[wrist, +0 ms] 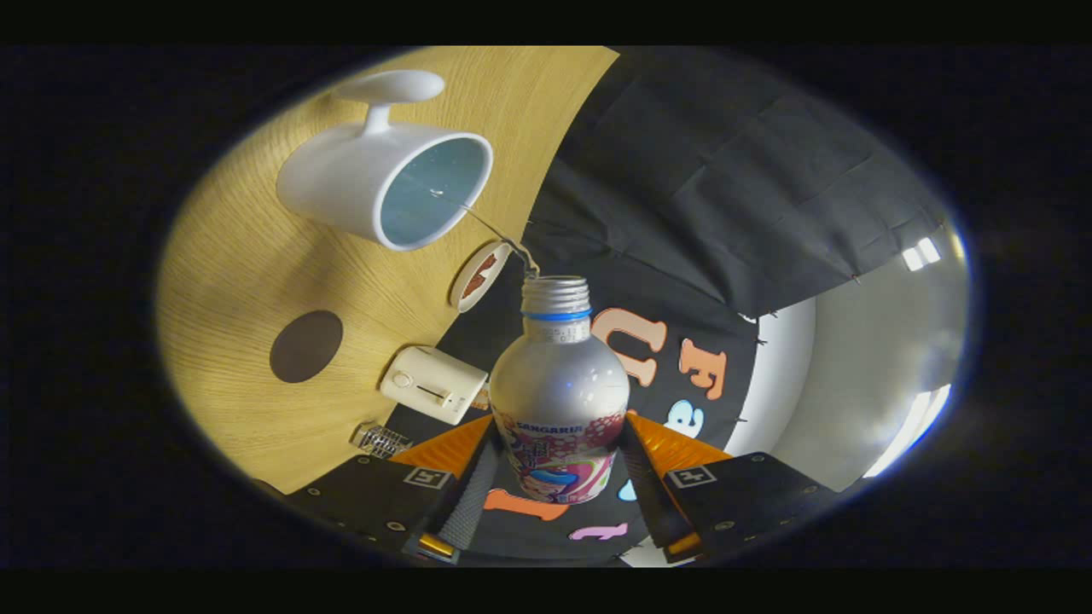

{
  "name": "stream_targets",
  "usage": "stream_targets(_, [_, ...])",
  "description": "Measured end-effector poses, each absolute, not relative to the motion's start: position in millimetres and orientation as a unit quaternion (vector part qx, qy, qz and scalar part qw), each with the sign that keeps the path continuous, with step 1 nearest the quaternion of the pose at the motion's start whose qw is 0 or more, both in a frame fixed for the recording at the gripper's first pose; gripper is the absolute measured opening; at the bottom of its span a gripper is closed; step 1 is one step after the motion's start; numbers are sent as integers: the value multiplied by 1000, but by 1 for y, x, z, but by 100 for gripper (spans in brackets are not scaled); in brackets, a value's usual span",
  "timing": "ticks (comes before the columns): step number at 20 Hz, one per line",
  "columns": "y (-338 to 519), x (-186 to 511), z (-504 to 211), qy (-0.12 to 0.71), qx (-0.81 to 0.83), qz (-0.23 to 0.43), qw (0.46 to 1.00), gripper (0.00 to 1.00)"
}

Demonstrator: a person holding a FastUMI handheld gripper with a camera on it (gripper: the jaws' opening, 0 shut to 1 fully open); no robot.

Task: Take the bottle from table, then pour the juice into the cup, finally place the bottle on the coaster

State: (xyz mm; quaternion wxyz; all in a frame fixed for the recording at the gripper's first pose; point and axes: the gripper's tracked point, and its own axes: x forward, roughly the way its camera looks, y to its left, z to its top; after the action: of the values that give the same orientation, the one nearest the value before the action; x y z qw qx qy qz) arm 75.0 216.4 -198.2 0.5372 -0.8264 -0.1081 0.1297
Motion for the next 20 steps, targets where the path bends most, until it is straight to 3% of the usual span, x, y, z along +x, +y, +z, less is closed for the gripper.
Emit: stream_targets(20, [227,89,-177,-139,-851,127,490,76])
